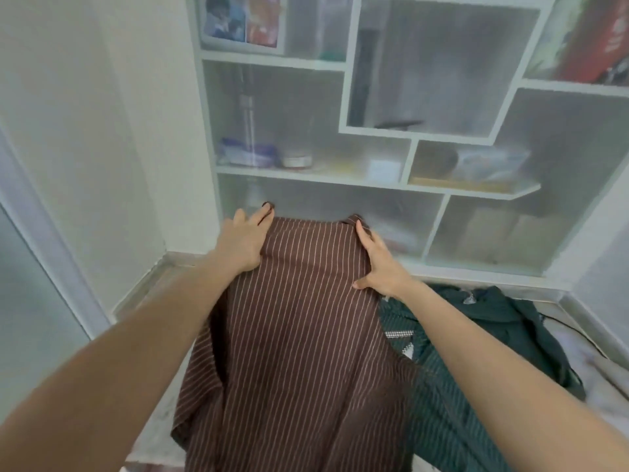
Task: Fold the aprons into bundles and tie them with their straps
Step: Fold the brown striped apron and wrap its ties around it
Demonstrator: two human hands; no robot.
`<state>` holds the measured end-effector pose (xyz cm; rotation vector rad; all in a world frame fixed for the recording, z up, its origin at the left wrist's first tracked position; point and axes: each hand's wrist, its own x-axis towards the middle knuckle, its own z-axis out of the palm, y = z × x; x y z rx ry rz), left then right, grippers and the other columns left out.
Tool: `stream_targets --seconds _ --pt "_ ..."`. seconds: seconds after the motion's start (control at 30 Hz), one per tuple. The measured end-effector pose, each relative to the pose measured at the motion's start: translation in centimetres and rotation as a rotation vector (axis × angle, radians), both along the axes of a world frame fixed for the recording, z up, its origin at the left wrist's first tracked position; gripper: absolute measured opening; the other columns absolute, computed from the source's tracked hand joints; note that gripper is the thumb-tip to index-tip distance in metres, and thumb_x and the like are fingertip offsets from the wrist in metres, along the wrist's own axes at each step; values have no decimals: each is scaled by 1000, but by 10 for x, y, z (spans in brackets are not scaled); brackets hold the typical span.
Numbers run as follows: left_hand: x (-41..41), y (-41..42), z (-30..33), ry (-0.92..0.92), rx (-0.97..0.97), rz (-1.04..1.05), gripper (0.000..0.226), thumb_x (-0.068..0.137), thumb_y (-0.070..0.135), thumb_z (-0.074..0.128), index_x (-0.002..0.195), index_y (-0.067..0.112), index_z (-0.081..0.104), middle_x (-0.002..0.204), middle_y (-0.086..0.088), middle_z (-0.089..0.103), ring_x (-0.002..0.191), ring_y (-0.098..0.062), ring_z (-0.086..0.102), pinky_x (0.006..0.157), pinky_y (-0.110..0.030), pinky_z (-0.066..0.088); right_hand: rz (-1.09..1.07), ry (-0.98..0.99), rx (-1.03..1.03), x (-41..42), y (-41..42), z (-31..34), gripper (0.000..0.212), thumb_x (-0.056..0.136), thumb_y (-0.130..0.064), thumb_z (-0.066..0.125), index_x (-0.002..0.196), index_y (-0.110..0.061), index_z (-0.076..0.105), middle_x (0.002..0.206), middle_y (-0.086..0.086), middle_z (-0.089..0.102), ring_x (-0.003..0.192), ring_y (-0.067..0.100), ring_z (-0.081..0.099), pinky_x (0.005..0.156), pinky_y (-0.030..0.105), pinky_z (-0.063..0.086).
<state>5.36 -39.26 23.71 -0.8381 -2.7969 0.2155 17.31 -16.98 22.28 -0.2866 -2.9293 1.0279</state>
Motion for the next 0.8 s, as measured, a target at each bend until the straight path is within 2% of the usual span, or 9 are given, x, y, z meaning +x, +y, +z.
stream_targets --seconds 0.13,0.27,0.4,0.43,0.5,0.57,0.63,0.7,0.8 --pt "-88 6 -57 -71 -40 19 84 88 3 51 151 15 -3 158 2 -6 116 -28 37 89 -31 41 -17 -103 43 -94 3 -49 123 71 2 76 148 -26 -15 158 2 -8 144 26 13 113 37 24" --pt "-150 24 -108 -175 -21 47 88 86 0 52 151 16 -5 158 -1 -8 120 -29 35 93 -34 41 -120 -98 125 -159 11 -104 118 74 6 72 149 -27 -13 158 1 -5 142 29 16 112 38 26" --pt "-177 37 -166 -203 21 118 101 81 -1 57 149 24 -13 156 -8 -20 141 -34 10 110 -42 26 -361 -187 312 -192 11 -161 101 84 2 62 150 -31 -8 156 6 -19 144 34 2 109 46 33" --pt "-178 40 -183 -225 46 96 102 80 -2 58 150 24 -12 156 -8 -20 144 -33 3 113 -43 21 -371 -197 358 -195 9 -175 97 85 1 59 150 -30 -7 156 7 -19 144 33 -2 111 47 30" --pt "-172 47 -217 -398 112 -2 91 84 -3 55 151 18 -3 158 -6 -12 145 -29 3 115 -40 20 -299 -207 339 -196 3 -207 86 89 0 51 151 -23 -3 158 6 -13 145 30 -1 115 43 24" --pt "-165 53 -253 -694 74 -54 75 94 12 50 151 12 2 159 -9 -3 145 -28 8 117 -36 16 -209 -281 207 -195 -6 -241 74 94 -6 48 152 -17 3 158 6 -6 145 28 3 116 37 18" --pt "-163 51 -286 -904 -64 15 91 90 41 58 151 13 -5 158 -9 -10 145 -33 0 118 -42 9 -161 -418 91 -191 -13 -269 75 96 -21 51 152 -20 2 159 8 -5 145 31 5 115 39 17" --pt "-163 45 -309 -997 -168 90 116 75 56 68 149 24 -15 154 -3 -25 143 -36 -15 114 -55 6 -154 -573 54 -188 -12 -290 87 91 -36 59 151 -25 -4 158 10 -11 145 34 0 116 44 13" --pt "-167 34 -322 -1010 -184 89 130 63 58 77 145 35 -21 149 0 -38 140 -33 -27 110 -64 6 -85 -677 57 -186 -5 -306 111 79 -46 70 149 -26 -13 153 12 -29 142 32 -21 116 47 2"
